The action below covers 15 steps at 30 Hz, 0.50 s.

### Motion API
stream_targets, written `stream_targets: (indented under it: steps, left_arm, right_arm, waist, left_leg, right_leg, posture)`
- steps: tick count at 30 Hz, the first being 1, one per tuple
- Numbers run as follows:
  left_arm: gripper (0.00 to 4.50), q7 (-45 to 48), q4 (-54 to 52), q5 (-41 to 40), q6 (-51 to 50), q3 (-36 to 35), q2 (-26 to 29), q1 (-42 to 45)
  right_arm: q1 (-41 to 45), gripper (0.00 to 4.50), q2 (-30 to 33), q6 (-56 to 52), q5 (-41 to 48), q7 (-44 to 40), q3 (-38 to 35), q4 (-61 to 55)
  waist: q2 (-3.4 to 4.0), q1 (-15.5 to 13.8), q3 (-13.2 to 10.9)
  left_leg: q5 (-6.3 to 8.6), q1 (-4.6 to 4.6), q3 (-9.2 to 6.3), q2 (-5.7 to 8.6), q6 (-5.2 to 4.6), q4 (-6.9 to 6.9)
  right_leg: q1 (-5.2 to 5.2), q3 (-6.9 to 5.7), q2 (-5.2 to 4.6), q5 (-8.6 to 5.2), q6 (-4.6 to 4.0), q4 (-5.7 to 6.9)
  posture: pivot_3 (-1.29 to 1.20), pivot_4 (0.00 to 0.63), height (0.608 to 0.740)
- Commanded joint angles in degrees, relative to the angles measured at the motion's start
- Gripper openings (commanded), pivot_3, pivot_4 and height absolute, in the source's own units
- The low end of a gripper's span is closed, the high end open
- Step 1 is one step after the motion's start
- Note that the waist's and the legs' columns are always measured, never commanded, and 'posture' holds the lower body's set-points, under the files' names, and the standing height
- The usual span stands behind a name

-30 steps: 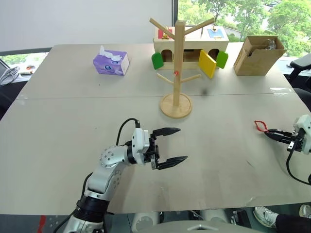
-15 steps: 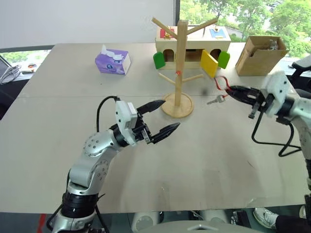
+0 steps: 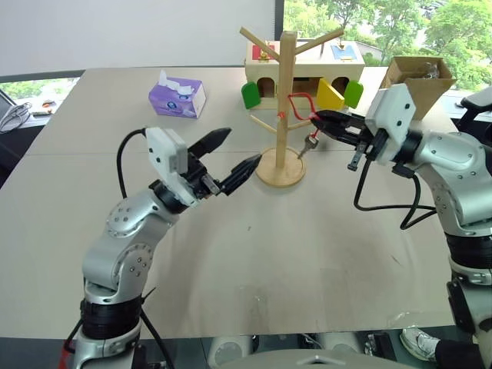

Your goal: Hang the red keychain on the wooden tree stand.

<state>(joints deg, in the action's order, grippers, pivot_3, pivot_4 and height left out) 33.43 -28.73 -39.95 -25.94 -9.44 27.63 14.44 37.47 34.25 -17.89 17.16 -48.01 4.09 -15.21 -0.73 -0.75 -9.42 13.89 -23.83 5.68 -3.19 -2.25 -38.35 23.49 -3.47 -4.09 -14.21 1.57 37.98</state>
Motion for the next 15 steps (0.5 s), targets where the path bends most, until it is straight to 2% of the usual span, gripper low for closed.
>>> stream_targets:
  steps: [1,15]
  left_arm:
    - [4.50,-0.49,-3.10,-2.43,-0.24,-1.64,0.57,1.65]
    - [4.50,-1.39,-3.13,-3.66,-1.71,-0.55,0.64,4.53]
  right_arm:
    - [1.29,0.05,-0.53,1.44,-1.28,-0.20,1.11,-0.95]
    - [3.23,0.05,-5.41,3.21,-7.06,2.35,5.03,2.56]
  waist:
    - [0.00,0.00,0.00]
    - [-0.02,0.08,-0.02]
  left_leg:
    - [0.00,0.00,0.00,0.00,0.00,0.00]
    - [0.00,0.00,0.02,0.03,0.01,0.00]
  right_leg:
    - [0.00,0.00,0.00,0.00,0.00,0.00]
    - [0.00,0.01,0.01,0.00,0.00,0.00]
  posture:
    - [0.00,0.150,0.740]
    - [0.00,0.150,0.740]
